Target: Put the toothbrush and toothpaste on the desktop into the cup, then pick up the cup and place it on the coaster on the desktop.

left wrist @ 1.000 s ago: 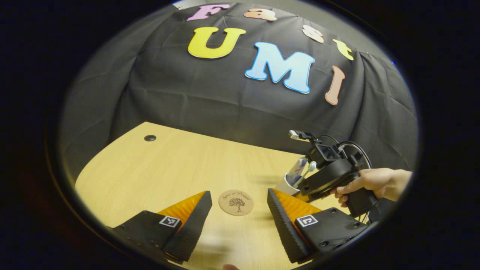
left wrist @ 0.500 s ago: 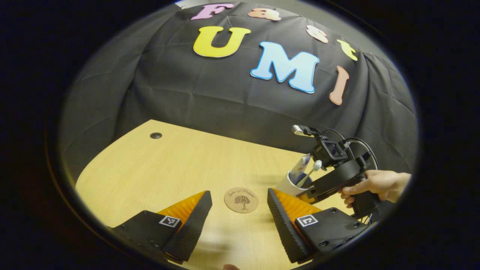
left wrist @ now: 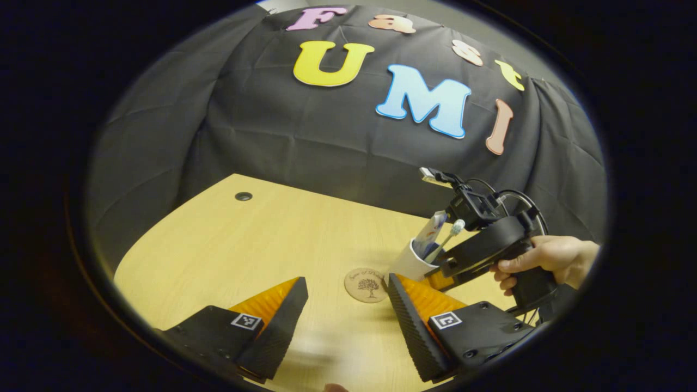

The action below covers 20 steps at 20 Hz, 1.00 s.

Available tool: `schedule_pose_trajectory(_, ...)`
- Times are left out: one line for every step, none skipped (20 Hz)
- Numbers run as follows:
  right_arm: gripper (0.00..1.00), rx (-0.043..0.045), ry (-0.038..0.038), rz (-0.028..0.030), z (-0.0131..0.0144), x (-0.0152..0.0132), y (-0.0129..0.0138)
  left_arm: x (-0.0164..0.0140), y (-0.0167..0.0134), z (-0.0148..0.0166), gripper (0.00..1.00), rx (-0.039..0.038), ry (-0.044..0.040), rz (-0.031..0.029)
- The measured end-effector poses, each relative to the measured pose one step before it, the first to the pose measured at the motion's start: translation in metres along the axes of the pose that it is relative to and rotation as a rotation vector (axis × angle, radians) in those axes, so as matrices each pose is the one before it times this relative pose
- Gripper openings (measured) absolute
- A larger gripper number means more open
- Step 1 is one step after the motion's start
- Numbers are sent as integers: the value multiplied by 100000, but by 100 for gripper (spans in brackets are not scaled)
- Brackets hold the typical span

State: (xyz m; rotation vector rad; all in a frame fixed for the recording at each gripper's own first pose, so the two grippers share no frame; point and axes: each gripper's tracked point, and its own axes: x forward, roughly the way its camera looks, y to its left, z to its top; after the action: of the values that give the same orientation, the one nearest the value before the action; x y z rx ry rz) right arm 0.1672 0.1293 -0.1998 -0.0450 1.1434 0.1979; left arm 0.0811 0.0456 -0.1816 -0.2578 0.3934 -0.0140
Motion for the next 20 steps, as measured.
schedule_pose_trajectory(26,-651,179,680,78,-39,631,-168,448,107,96,-489,-90,478)
schedule_pose_trajectory(26,-231,206,722,154,24,605,-374,374,34,96,-352,-8,200)
schedule_pose_trajectory(26,-252,353,789,146,173,693,-46,380,57,94,-203,-200,354)
schedule_pose_trajectory(26,-379,458,563,190,100,579,-217,294,1,94,-103,-89,86)
schedule_pose_trajectory(29,-614,569,450,-39,286,328,-78,403,44,94,-100,73,324)
schedule_pose_trajectory(29,-744,518,55,51,119,101,-184,264,-32,96,-250,-23,113)
schedule_pose_trajectory(29,-945,458,-218,27,366,388,-66,158,-59,96,-222,14,93)
schedule_pose_trajectory(29,-587,379,-207,127,113,165,-168,241,43,96,-89,138,248)
schedule_pose_trajectory(26,-160,157,62,212,256,393,-23,120,-152,96,-267,128,156)
schedule_pose_trajectory(26,186,763,-66,59,104,24,-144,107,-60,96,-533,117,177)
schedule_pose_trajectory(26,105,1042,-86,-45,251,-26,17,-34,-22,96,-488,47,6)
schedule_pose_trajectory(26,-320,1151,-110,99,271,22,-108,119,-92,96,-250,108,146)
schedule_pose_trajectory(26,-356,841,-351,-102,378,73,-2,111,-27,96,-61,105,160)
schedule_pose_trajectory(26,-906,-762,-344,315,243,-69,-120,23,-68,97,-60,86,152)
schedule_pose_trajectory(26,-485,446,62,-172,-133,476,265,14,-8,97,-141,-2,178)
schedule_pose_trajectory(26,195,-124,170,107,-68,-28,70,18,-51,97,-156,51,76)
schedule_pose_trajectory(27,285,105,333,-172,-100,-108,54,-78,-16,97,23,104,104)
schedule_pose_trajectory(28,551,-254,530,104,-266,-139,-21,-65,-46,97,33,24,49)
schedule_pose_trajectory(29,370,-705,526,263,-219,-215,99,-148,24,97,-3,51,-120)
schedule_pose_trajectory(29,332,-303,688,181,-275,-58,27,-121,-51,96,117,161,-45)
